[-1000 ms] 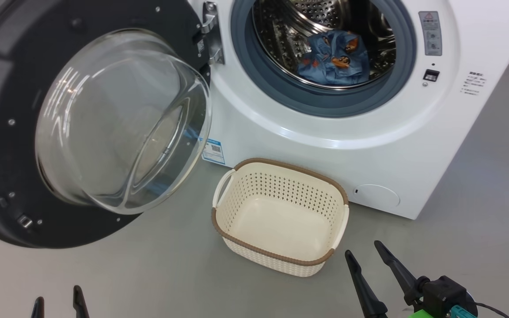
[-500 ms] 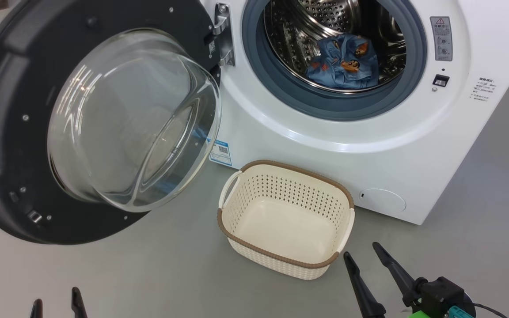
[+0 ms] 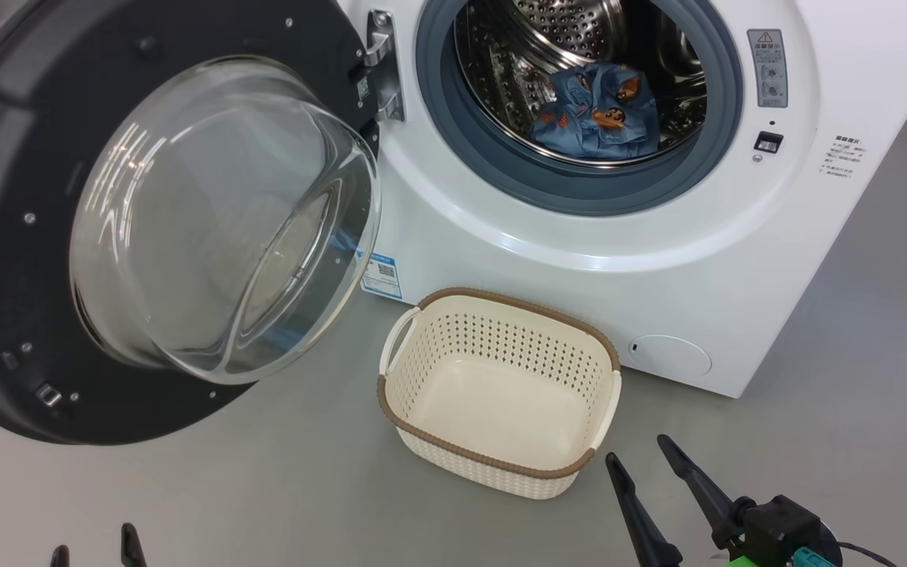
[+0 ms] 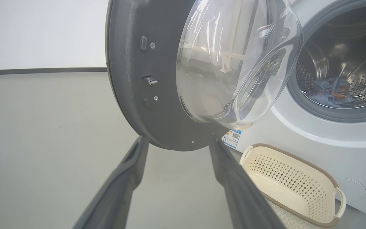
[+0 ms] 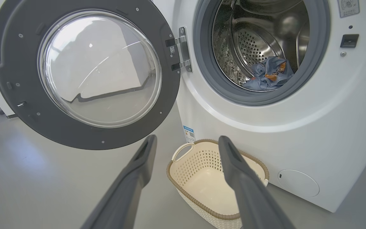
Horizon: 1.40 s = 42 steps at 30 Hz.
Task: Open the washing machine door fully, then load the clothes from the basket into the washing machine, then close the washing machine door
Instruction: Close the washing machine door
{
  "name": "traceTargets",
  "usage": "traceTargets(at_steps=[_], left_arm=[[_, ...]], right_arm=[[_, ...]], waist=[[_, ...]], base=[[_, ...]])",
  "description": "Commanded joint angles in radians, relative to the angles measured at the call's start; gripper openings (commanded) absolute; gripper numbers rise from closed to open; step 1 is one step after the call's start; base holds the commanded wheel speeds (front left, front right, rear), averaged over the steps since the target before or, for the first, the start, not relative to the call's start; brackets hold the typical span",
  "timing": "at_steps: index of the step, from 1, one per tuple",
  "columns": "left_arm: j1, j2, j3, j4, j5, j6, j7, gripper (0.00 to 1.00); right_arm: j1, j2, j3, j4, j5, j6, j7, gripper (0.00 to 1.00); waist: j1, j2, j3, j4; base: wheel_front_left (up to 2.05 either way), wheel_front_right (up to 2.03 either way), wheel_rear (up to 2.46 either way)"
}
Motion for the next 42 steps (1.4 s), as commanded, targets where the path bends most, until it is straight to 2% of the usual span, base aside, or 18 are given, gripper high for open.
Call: traceTargets(at_steps=[1,2,3,4,9,11,17,22,28,30,34,42], left_arm=[[-0.017,0.008,0.036,-0.020,0.008,-0.004,-0.013,1.00],[-0.018,0.007,0.038,-0.021,0.003,-0.006,-0.013,0.90],[-0.020,0.006,0.042,-0.023,-0.013,-0.011,-0.013,0.34],[-0.019,0.005,0.044,-0.021,-0.029,-0.016,-0.013,0.00],[-0.030,0.000,0.116,-0.034,-0.119,-0.025,-0.013,0.00],[-0.047,-0.002,0.165,-0.043,-0.197,-0.034,-0.013,0.00],[-0.138,0.012,0.307,-0.026,-0.346,-0.077,-0.013,0.00],[-0.273,0.105,0.407,0.052,-0.483,-0.115,0.022,0.00],[-0.458,0.224,0.490,0.164,-0.637,-0.130,0.113,0.00],[-0.485,0.242,0.495,0.185,-0.654,-0.129,0.130,0.00],[-0.622,0.304,0.549,0.309,-0.780,-0.120,0.210,0.00],[-0.768,0.398,0.603,0.502,-0.922,-0.137,0.327,0.00]], right_arm=[[-0.006,-0.003,0.021,-0.024,0.002,0.001,-0.005,1.00],[-0.005,-0.003,0.021,-0.024,0.002,0.001,-0.005,1.00],[-0.004,-0.003,0.020,-0.024,0.001,0.001,-0.005,1.00],[-0.003,-0.002,0.020,-0.025,0.001,0.001,-0.005,1.00],[-0.003,-0.004,0.020,-0.030,-0.001,0.001,-0.005,1.00],[-0.004,-0.007,0.018,-0.033,-0.002,0.001,-0.005,1.00],[-0.009,-0.013,0.018,-0.038,-0.006,0.001,-0.005,1.00],[-0.018,-0.021,0.015,-0.040,-0.008,0.001,-0.005,1.00],[-0.033,-0.031,0.018,-0.045,-0.010,0.001,-0.005,1.00],[-0.035,-0.033,0.017,-0.046,-0.011,0.001,-0.005,1.00],[-0.046,-0.042,0.015,-0.047,-0.012,0.001,-0.005,1.00],[-0.061,-0.064,0.013,-0.054,-0.017,0.001,-0.005,1.00]], waist=[[0.0000,0.0000,0.000,-0.001],[0.0000,0.0000,0.000,-0.002],[0.0000,0.0000,0.000,-0.003],[0.0000,0.0000,0.000,-0.004],[0.0000,0.0000,0.004,-0.010],[0.0000,0.0000,0.011,-0.014],[0.0000,0.0000,0.032,-0.026],[0.0000,0.0000,0.053,-0.038],[0.0000,0.0000,0.081,-0.059],[0.0000,0.0000,0.086,-0.062],[0.0000,0.0000,0.111,-0.077],[0.0000,0.0000,0.146,-0.098]], base=[[0.00,0.00,0.00],[0.00,0.00,0.00],[0.00,0.00,0.00],[0.00,0.00,0.00],[0.00,0.00,0.00],[0.00,0.00,0.00],[0.00,0.00,0.00],[0.00,0.00,0.00],[0.00,0.00,0.00],[0.00,0.00,0.00],[0.00,0.00,0.00],[0.00,0.00,0.00]])
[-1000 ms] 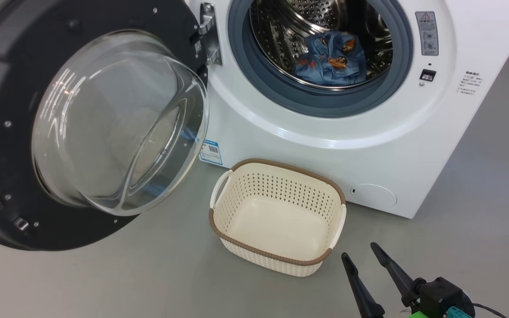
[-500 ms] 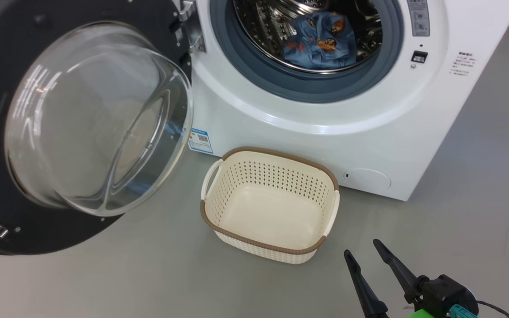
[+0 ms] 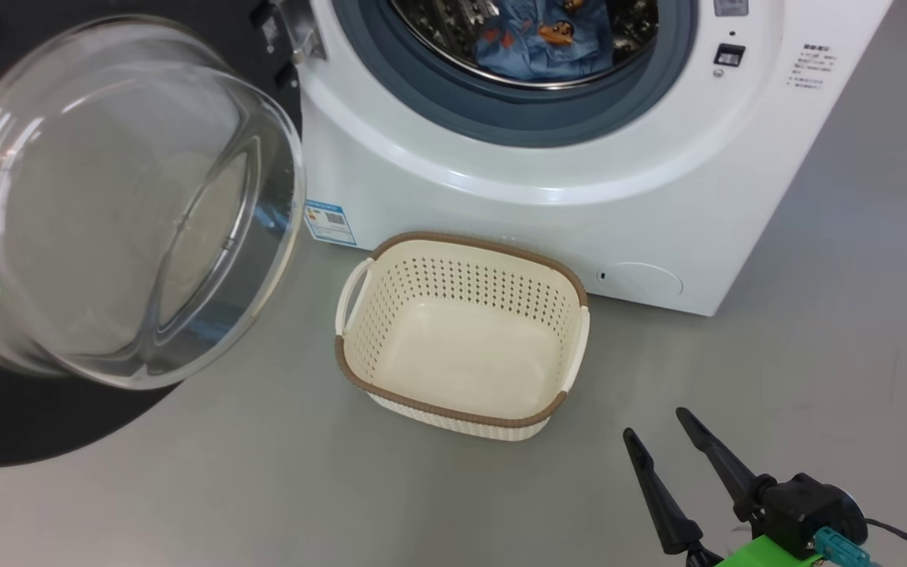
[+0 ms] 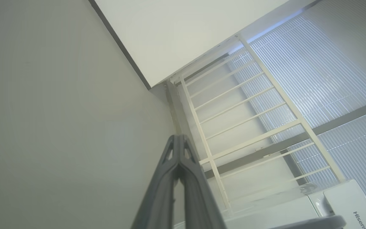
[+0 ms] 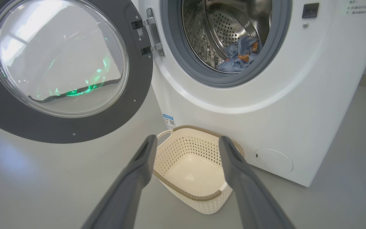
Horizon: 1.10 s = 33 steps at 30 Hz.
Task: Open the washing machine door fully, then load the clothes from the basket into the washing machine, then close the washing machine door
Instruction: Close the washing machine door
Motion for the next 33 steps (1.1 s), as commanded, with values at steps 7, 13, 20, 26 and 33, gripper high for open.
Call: traceTargets(at_steps=[7,13,20,26,33], left_arm=[[-0.070,0.089,0.054,0.071,-0.113,-0.040,0.121,0.00],[-0.080,0.093,0.050,0.100,-0.171,-0.072,0.218,0.00],[-0.065,0.098,0.035,0.095,-0.211,-0.085,0.324,0.00],[-0.043,0.088,0.026,0.067,-0.252,-0.081,0.418,0.00],[-0.017,0.079,0.009,0.018,-0.281,-0.077,0.502,0.00]], right_arm=[[-0.036,-0.029,0.014,-0.036,-0.015,0.001,0.004,1.00],[-0.039,-0.035,0.012,-0.049,-0.019,0.001,0.014,1.00],[-0.043,-0.036,0.014,-0.056,-0.022,0.001,0.021,1.00],[-0.044,-0.035,0.016,-0.056,-0.021,0.001,0.023,1.00],[-0.044,-0.033,0.016,-0.054,-0.022,0.001,0.024,1.00]], waist=[[0.0000,0.0000,0.029,-0.016],[0.0000,0.0000,0.042,-0.018],[0.0000,0.0000,0.051,-0.017],[0.0000,0.0000,0.049,-0.015],[0.0000,0.0000,0.046,-0.015]], base=[[0.00,0.00,0.00],[0.00,0.00,0.00],[0.00,0.00,0.00],[0.00,0.00,0.00],[0.00,0.00,0.00]])
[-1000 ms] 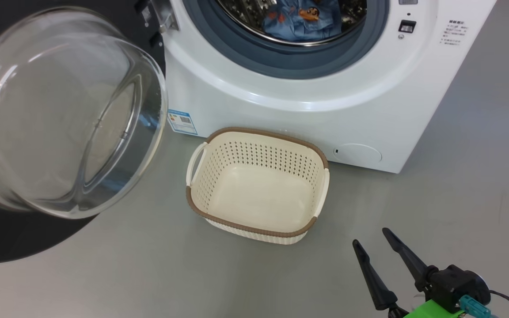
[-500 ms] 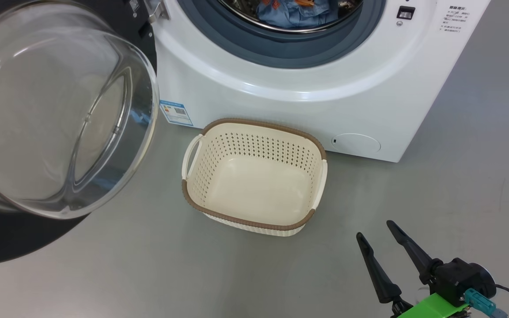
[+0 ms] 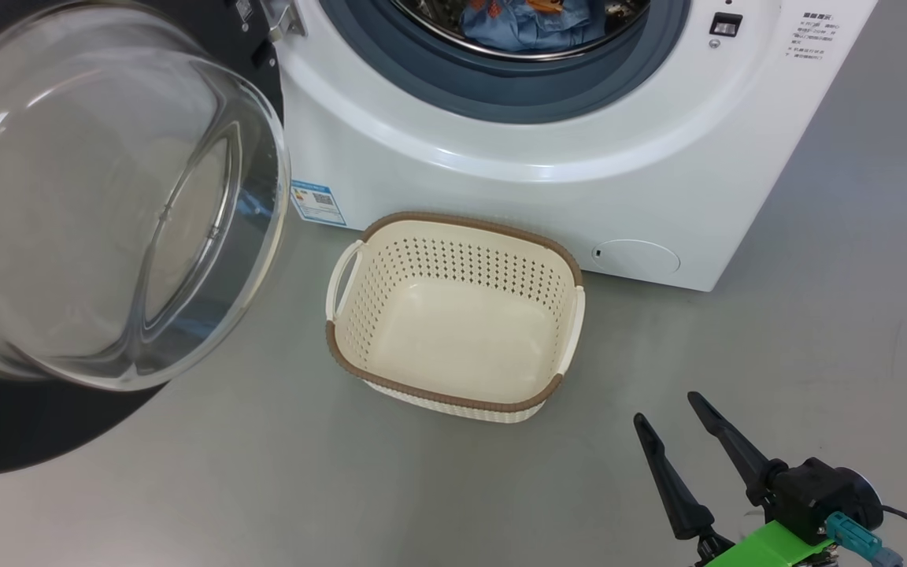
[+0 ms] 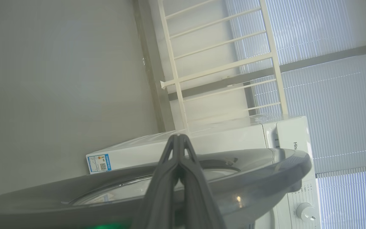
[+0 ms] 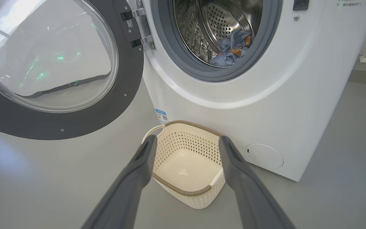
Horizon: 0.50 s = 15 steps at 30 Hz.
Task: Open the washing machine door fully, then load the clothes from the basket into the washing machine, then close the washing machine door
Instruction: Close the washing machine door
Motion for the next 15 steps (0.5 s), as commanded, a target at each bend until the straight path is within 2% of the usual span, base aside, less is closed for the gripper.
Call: traceTargets(at_steps=[1,15], left_arm=[[0.015,0.053,0.009,-0.034,-0.010,-0.001,0.019,0.00],[0.109,-0.023,-0.015,-0.193,-0.129,0.057,0.235,0.00]], right_arm=[[-0.027,-0.005,0.028,-0.026,-0.014,0.001,-0.003,1.00],[-0.030,0.003,0.033,-0.011,-0.010,0.001,-0.009,1.00]], waist=[[0.0000,0.0000,0.000,0.000],[0.0000,0.0000,-0.011,-0.012]], base=[[0.00,0.00,0.00],[0.00,0.00,0.00]])
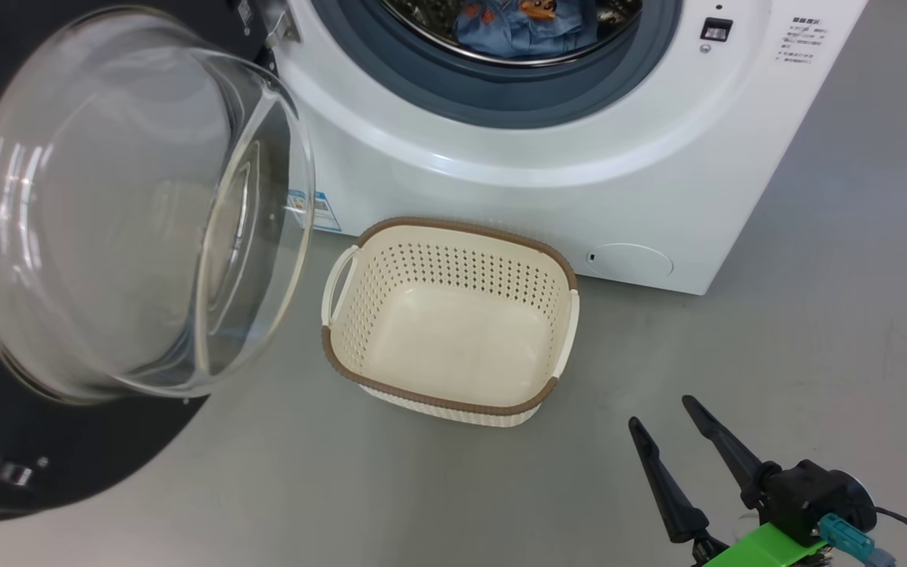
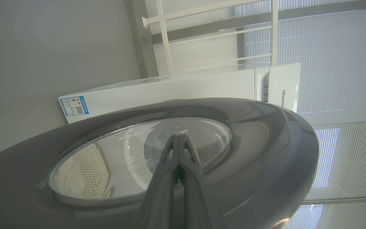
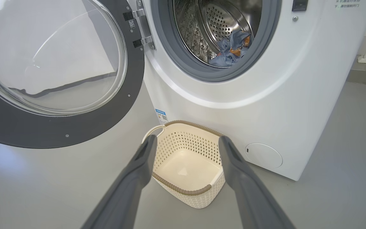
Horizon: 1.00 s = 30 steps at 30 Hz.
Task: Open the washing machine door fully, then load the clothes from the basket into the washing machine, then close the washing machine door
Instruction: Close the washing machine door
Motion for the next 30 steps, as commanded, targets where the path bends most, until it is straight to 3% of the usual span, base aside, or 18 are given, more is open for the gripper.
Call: traceTargets(at_steps=[1,18,30], left_arm=[[0.020,0.026,0.005,-0.049,-0.018,0.009,0.035,0.00],[0.102,-0.094,-0.089,-0.275,-0.086,0.065,0.182,0.00],[0.100,-0.176,-0.163,-0.356,-0.083,0.054,0.193,0.00]], right_arm=[[-0.029,0.001,0.030,-0.017,-0.009,0.001,-0.010,1.00],[-0.022,0.026,0.052,0.016,0.001,0.001,-0.024,1.00],[-0.043,0.041,0.059,0.025,0.004,0.001,-0.029,1.00]], waist=[[0.0000,0.0000,-0.006,-0.005],[0.0000,0.0000,-0.049,-0.031],[0.0000,0.0000,-0.046,-0.101]], base=[[0.00,0.00,0.00],[0.00,0.00,0.00],[0.00,0.00,0.00]])
